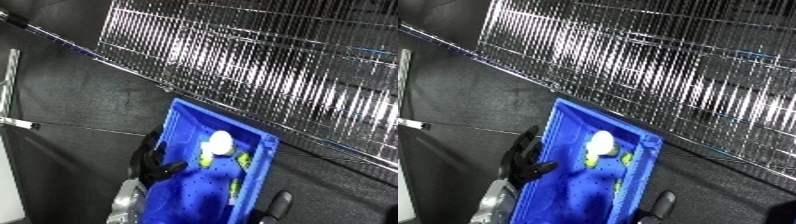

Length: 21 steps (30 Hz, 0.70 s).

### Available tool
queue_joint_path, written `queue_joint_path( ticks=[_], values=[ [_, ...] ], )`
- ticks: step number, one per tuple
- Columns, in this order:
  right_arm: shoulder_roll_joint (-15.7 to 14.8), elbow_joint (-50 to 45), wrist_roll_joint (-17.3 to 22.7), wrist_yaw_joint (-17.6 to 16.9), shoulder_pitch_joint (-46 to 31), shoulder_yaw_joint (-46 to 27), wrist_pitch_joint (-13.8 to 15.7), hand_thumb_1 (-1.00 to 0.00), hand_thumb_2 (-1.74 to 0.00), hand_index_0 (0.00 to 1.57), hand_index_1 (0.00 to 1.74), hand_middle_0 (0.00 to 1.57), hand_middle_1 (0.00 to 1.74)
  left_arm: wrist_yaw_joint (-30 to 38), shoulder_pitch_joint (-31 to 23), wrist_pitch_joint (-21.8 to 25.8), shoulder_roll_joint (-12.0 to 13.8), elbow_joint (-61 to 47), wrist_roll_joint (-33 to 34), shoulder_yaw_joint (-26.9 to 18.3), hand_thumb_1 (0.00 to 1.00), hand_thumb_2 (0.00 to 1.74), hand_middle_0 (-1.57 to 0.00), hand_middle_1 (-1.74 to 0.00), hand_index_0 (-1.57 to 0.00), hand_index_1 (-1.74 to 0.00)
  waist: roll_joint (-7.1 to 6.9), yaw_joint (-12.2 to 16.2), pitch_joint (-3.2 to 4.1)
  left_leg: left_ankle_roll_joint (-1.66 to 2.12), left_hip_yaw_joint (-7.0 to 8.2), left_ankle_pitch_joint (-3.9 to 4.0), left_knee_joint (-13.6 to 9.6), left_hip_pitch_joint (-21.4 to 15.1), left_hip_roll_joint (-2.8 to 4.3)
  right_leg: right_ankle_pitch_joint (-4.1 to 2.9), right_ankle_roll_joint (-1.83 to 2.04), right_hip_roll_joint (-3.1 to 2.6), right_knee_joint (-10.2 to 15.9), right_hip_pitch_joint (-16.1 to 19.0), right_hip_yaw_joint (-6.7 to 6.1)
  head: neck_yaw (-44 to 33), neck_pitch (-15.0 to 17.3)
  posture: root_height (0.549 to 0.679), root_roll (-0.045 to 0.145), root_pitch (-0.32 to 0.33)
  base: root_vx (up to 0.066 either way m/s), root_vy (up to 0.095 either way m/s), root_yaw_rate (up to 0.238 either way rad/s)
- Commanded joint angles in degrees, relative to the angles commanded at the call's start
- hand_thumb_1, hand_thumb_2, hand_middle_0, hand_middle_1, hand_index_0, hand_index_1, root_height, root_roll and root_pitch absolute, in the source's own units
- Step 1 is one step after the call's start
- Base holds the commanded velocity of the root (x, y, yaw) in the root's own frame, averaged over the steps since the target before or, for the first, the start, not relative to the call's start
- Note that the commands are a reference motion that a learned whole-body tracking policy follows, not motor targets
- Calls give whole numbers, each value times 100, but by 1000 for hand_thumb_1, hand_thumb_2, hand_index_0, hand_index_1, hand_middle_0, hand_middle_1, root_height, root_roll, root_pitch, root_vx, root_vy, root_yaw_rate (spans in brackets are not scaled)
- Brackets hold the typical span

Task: Pick up the object and place it into the box

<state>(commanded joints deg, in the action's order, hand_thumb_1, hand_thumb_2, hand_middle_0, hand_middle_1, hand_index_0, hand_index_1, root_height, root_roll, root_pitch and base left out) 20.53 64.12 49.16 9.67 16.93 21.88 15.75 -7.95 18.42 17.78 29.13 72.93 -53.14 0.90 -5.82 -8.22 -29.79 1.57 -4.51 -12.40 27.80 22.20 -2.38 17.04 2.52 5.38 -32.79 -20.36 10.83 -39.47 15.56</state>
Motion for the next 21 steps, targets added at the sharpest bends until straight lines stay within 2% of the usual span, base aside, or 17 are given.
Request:
queue_joint_path(
  ticks=[5, 9, 12, 21],
  values=[
    [35, -80, -86, -62, 47, 3, -64, 0, 0, 0, 0, 0, 0, -170, -17, -268, -51, -39, -29, 142, 0, 0, 0, 0, 0, 0, 64, 66, 0, -6, 55, -18, 56, 19, 6, -32, 11, 2, 1, -41, -33, 413, -100, 653, 34, 67, -29, 27, -118],
    [68, -124, -118, -117, 120, 3, -122, 0, 0, 0, 0, 0, 0, -297, -22, -404, -105, -123, 12, 264, 0, 0, 0, 0, 0, 0, 116, 113, 0, -2, 113, -30, 98, 54, 18, -90, 30, 1, 31, -88, -65, 898, -242, 653, 33, 70, -34, 22, -122],
    [119, -144, -122, -174, 250, 12, -203, 0, 0, 0, 0, 0, 0, -339, -7, -436, -154, -200, 106, 378, 0, 0, 0, 0, 0, 0, 166, 154, 0, 0, 150, -40, 145, 86, 19, -139, 40, -15, 62, -122, -101, 965, -320, 654, 34, 73, -40, 35, -131],
    [164, -332, -132, -285, 395, 38, -268, 0, 0, 0, 0, 0, 0, -266, 90, -555, -246, -383, 806, 785, 0, 0, 0, 0, 0, 0, 241, 237, 0, -23, 237, -82, 283, 202, 23, -217, 76, -30, -16, -273, -182, 1824, -264, 652, 30, 78, -15, -1, -82]
  ],
)
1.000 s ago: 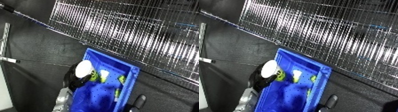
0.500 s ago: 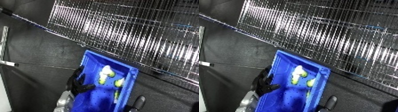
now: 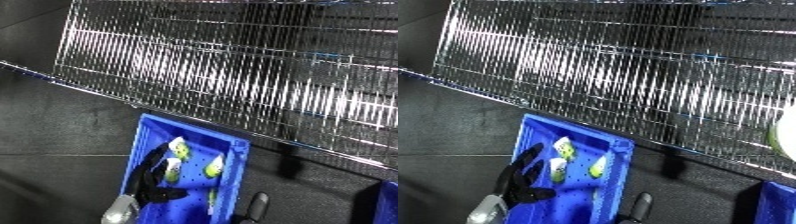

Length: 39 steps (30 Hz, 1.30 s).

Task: Pick up the object and place it into the box

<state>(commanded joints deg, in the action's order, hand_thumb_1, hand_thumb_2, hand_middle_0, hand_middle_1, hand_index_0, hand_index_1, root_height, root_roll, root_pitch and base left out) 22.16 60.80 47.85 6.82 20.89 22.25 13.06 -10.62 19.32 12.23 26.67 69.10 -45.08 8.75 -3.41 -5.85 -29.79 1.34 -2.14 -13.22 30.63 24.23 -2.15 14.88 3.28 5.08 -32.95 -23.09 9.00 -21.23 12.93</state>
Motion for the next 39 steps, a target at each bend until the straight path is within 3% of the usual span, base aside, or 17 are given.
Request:
queue_joint_path(
  ticks=[6, 14, 22, 30, 33, 39],
  values=[
    [74, -139, -58, 67, 105, -26, 10, 0, 0, 0, 0, 0, 0, 78, -36, 6, -103, -132, 234, 231, 0, 0, 0, 0, 0, 0, 60, 91, 0, -11, 58, -39, 59, -2, 28, -62, 14, -30, 7, -47, -74, 1200, -121, 652, 29, 78, -5, 17, -109],
    [243, -541, -72, 116, 97, -93, 38, 0, 0, 0, 0, 0, 0, 238, -183, -70, -227, -419, 265, 375, 0, 0, 0, 0, 0, 0, 218, 204, 0, 7, 129, 53, -99, -66, 82, -98, 36, -28, -24, -109, -117, 2690, -479, 652, 29, 83, -7, 31, -68],
    [370, -648, -221, 177, 42, -166, -6, 0, 0, 0, 0, 0, 0, 371, -289, -155, -331, -536, 132, 449, 0, 0, 0, 0, 0, 0, 331, 299, 0, 8, 143, 68, -141, -84, 75, -95, 32, 0, -85, -180, -136, 3454, -722, 651, 32, 86, -9, 37, -112],
    [453, -883, -234, 196, 28, -218, 185, 0, 0, 0, 0, 0, 0, 480, -389, -194, -385, -678, 156, 475, 0, 0, 0, 0, 0, 0, 376, 349, 0, 13, 182, 77, -186, -104, 68, -151, 51, 3, -22, -202, -167, 3671, -929, 652, 33, 91, -13, 18, -86],
    [529, -1453, -247, -38, -61, -219, 454, 0, 0, 0, 0, 0, 0, 580, -478, -183, -403, -800, 154, 468, 0, 0, 0, 0, 0, 0, 370, 405, 0, 21, 214, 70, -179, -92, 78, -161, 57, -1, -25, -228, -188, 3498, -983, 652, 33, 94, -20, 26, -93],
    [661, -3529, -875, -1292, -695, -400, 1345, 0, 0, 0, 0, 0, 0, 816, -839, -39, -514, -1070, 42, 387, 0, 0, 0, 0, 0, 0, 326, 628, 0, 9, 301, 60, -180, -75, 124, -165, 70, -42, -43, -304, -282, 2996, -1061, 651, 34, 101, -15, 50, -136]
  ],
)
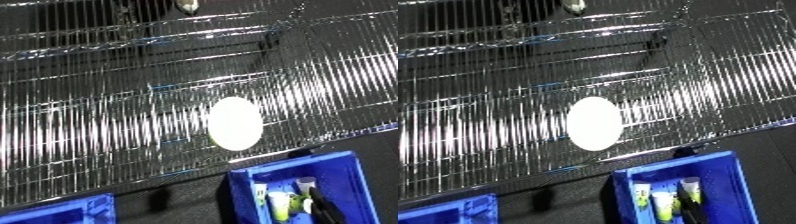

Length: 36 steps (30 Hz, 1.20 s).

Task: Pick up the object and place it into the box

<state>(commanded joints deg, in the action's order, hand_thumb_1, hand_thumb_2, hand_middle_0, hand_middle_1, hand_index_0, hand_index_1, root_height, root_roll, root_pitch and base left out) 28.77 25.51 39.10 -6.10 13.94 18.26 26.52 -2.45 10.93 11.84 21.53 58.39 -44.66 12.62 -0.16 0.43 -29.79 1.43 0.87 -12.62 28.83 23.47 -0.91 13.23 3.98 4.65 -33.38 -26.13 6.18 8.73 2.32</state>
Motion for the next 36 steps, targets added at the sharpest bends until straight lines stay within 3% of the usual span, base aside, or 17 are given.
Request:
queue_joint_path(
  ticks=[6, 10, 16, 21, 28, 36],
  values=[
    [89, -1244, -820, -751, -280, -430, 770, 0, 0, 0, 0, 0, 0, -67, -136, 144, -105, 136, -65, -191, 0, 0, 0, 0, 0, 0, -25, 164, 0, -10, 94, -20, -20, -8, 46, 14, 31, -38, 34, -25, -68, -248, -83, 652, 35, 108, -17, 38, -94],
    [227, -1798, -975, -882, -162, -599, 843, 0, 0, 0, 0, 0, 0, -128, -101, 188, -132, 276, -62, -251, 0, 0, 0, 0, 0, 0, -43, 191, 0, 2, 128, -33, -2, 3, 65, 26, 37, -40, 46, -19, -70, -249, -78, 652, 35, 110, -12, 3, -28],
    [463, -2292, -961, -739, 277, -601, 464, 0, 0, 0, 0, 0, 0, -216, -13, 146, -96, 373, -10, -251, 0, 0, 0, 0, 0, 0, -46, 128, 0, 26, 131, -31, 4, -9, 78, 39, 30, -23, 55, 19, -30, -107, 2, 652, 35, 107, 3, -17, 26],
    [628, -2290, -894, -496, 884, -417, -210, 0, 0, 0, 0, 0, 0, -181, 92, 32, -37, 341, 117, -179, 0, 0, 0, 0, 0, 0, -31, -7, 0, 47, 93, -22, 20, -29, 72, 51, 5, 23, 52, 81, 44, 109, 168, 652, 36, 99, 18, -41, 78],
    [693, -1805, -883, -420, 1652, -109, -844, 0, 0, 0, 0, 0, 0, -180, 184, -80, 3, 330, 242, -29, 0, 0, 0, 0, 0, 0, 32, -209, 0, 53, 9, -5, 69, -6, 41, 89, -52, 92, -24, 103, 145, 434, 352, 652, 40, 90, 21, -30, 95],
    [658, -969, -792, -544, 2471, 235, -1275, 0, 0, 0, 0, 0, 0, -181, 249, -204, -4, 249, 324, 144, 0, 0, 0, 0, 0, 0, 131, -361, 0, 50, -71, 11, 103, 62, -15, 120, -114, 162, -105, 58, 210, 785, 400, 651, 47, 89, 24, -3, 83]
  ],
)
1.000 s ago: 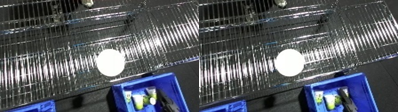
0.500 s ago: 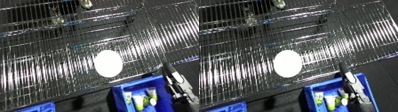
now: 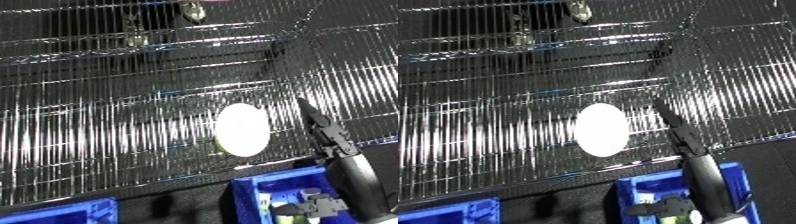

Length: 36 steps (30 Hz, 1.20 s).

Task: Pick up the object and place it into the box

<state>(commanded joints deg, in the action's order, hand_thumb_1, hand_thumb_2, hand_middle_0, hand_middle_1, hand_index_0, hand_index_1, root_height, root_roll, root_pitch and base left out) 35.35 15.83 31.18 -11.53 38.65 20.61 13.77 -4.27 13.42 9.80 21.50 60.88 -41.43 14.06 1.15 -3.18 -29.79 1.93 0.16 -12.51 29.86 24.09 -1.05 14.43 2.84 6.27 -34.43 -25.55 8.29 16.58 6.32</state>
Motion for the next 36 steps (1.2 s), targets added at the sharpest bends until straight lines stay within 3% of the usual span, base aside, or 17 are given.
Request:
queue_joint_path(
  ticks=[14, 31, 36],
  values=[
    [-160, 1286, 50, -334, 1047, 355, -197, 0, 0, 0, 0, 0, 0, 75, 27, -61, -66, -263, -34, 340, 0, 0, 0, 0, 0, 0, 220, -205, 0, -13, -50, 26, 40, 193, -108, -13, -50, 94, -112, -213, 34, 492, -39, 649, 57, 103, 14, 22, 45],
    [-358, 1946, 193, 52, 1744, 802, -612, 0, 0, 0, 0, 0, 0, 117, -93, -64, -122, -579, -34, 546, 0, 0, 0, 0, 0, 0, 382, -423, 0, -22, -112, 99, -35, 321, -182, -3, -101, 148, -179, -384, 86, 930, -60, 648, 64, 122, 16, 14, 39],
    [-452, 2000, 180, 191, 1887, 910, -691, -250, -435, 393, 435, 393, 435, 125, -132, -77, -144, -649, -2, 583, 0, 0, 0, 0, 0, 0, 415, -466, 0, -9, -129, 115, -50, 303, -193, 4, -111, 174, -192, -379, 95, 1012, -43, 648, 68, 120, 22, 2, 38]
  ],
)
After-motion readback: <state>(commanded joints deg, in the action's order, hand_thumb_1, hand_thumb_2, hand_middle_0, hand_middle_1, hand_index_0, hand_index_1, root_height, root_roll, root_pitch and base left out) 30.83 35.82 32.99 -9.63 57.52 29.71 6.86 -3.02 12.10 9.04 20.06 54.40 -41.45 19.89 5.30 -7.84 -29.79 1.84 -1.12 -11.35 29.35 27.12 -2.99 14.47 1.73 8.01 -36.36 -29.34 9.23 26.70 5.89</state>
